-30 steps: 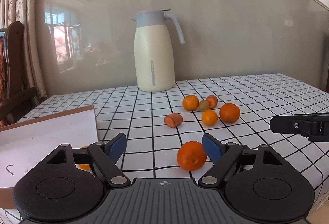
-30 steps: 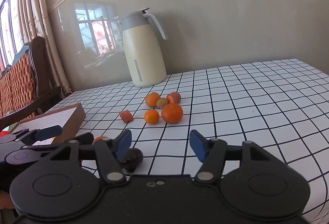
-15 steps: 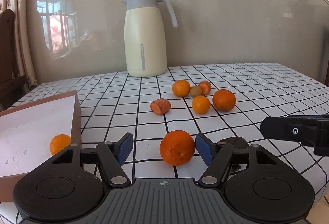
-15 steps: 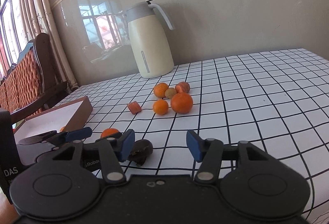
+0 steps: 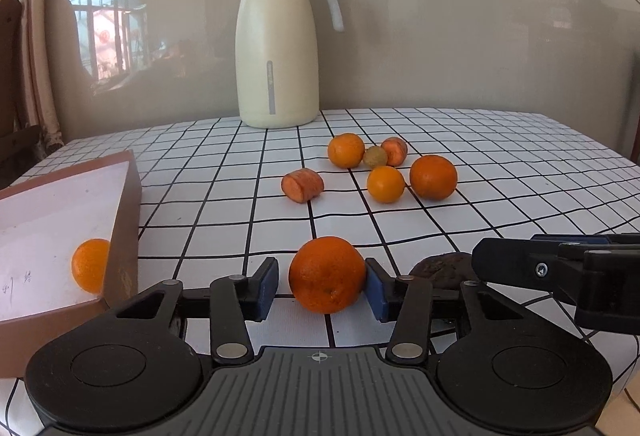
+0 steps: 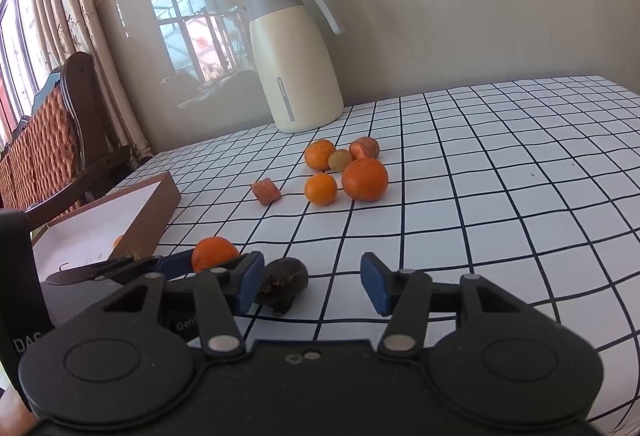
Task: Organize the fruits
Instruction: 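Close the right gripper on the dark brown fruit while the left holds the large orange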
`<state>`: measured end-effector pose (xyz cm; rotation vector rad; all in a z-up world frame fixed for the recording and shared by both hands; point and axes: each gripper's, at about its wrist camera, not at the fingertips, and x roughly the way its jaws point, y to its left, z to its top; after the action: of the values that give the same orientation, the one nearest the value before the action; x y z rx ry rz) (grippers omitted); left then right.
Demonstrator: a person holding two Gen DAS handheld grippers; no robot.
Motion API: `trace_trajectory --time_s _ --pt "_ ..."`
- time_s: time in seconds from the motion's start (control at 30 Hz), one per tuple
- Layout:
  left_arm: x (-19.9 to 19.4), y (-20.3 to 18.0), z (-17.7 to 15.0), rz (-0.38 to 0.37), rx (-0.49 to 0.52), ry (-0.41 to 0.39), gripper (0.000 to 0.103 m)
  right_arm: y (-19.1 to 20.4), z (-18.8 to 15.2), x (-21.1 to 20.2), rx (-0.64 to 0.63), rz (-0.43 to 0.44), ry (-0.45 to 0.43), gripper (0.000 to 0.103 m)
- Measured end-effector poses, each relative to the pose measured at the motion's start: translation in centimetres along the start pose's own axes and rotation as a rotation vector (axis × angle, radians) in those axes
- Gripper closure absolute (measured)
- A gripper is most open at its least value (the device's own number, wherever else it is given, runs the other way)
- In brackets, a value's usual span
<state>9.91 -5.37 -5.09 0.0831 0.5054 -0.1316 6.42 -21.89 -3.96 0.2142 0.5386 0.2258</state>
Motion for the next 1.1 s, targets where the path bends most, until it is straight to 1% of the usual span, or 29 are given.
trace_trajectory --time_s 0.23,0.4,0.47,0.6,0.73,1.0,1.1 --pt "-0.4 0.3 -0.2 0.014 0.017 -0.009 0.055 0.8 0.1 1.8 0.016 0.023 0.034 0.057" --pt "-0.6 0.4 -0.5 0.019 0.037 -0.01 0.055 0.6 0.0 3.0 0.086 0.041 0.079 0.058" --pt "-0.7 0.5 -0.5 0.019 0.04 -0.007 0.055 1.0 0.0 3.1 0.065 0.035 0.081 0.059" --pt "-0.8 0.2 -0.6 0.029 0.075 -0.018 0.055 1.5 0.0 3.3 0.044 0.04 0.089 0.071" --pt "-0.8 -0.3 -0.6 0.04 0.1 -0.027 0.055 1.8 0.0 3.0 0.002 0.01 0.076 0.071" --pt "-0.7 -0.9 -0.6 0.018 0.067 -0.029 0.056 0.7 0.1 2.0 -0.041 -0.081 0.045 0.071" --pt "-0.8 -1.1 -0.6 0.01 0.061 -0.031 0.063 0.0 0.2 1.7 -0.032 -0.107 0.039 0.071"
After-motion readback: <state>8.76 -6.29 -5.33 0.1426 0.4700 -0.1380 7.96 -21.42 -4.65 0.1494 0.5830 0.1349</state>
